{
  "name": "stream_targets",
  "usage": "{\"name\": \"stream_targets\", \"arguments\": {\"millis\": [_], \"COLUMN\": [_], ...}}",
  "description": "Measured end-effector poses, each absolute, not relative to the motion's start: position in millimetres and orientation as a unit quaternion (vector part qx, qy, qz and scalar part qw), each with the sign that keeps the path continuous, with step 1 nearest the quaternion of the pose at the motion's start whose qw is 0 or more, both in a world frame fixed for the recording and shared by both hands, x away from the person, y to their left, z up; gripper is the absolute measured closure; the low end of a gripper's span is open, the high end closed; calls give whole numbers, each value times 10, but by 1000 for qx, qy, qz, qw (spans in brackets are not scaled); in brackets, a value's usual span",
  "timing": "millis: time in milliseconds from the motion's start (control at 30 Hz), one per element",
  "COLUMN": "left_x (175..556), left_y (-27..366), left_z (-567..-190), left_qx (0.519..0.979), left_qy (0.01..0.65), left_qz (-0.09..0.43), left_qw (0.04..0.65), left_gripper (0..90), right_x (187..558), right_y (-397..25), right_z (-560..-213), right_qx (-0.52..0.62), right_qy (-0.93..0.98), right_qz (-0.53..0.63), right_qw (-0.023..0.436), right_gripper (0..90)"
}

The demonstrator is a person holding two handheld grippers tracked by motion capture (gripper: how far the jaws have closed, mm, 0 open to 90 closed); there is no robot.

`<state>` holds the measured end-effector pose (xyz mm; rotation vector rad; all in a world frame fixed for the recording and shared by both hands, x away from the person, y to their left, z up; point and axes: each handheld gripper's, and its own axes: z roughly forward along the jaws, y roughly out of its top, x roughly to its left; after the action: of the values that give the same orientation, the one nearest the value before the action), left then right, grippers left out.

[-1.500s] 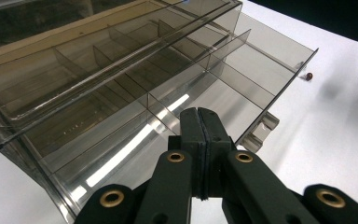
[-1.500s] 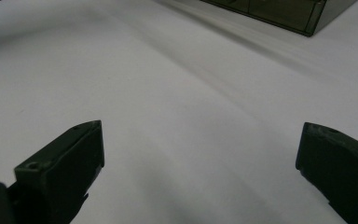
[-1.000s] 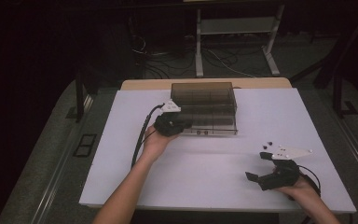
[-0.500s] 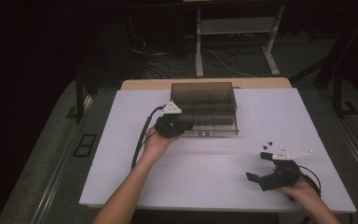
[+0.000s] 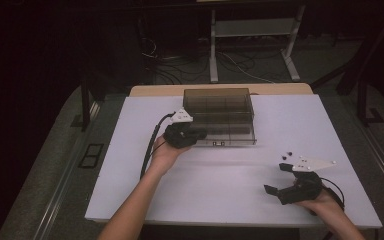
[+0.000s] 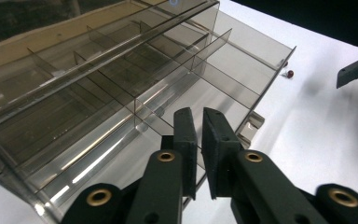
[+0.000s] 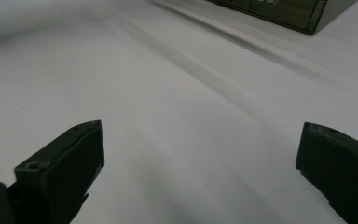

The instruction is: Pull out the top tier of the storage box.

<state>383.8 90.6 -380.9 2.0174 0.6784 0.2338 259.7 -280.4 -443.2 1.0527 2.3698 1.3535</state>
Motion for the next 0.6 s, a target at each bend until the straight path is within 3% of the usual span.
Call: {"name": "stream_targets", "arguments": {"millis": [300,600], "left_x": [3729,3654], "left_y": [1001,1147], "left_z": [-3734,-3680], "left_qx": [831,826], "left_qy": [270,270], "left_qz": [100,101], "left_qw": [476,484], "left_gripper": [719,548], "right_x": [2586,2587], "right_y": [-2812,-2812], "right_z": [-4433,-4431], "right_qx": [359,359], "right_qy": [805,805], "right_qz": [460,461], "right_qw": [108,107], "right_gripper": [5,5]}}
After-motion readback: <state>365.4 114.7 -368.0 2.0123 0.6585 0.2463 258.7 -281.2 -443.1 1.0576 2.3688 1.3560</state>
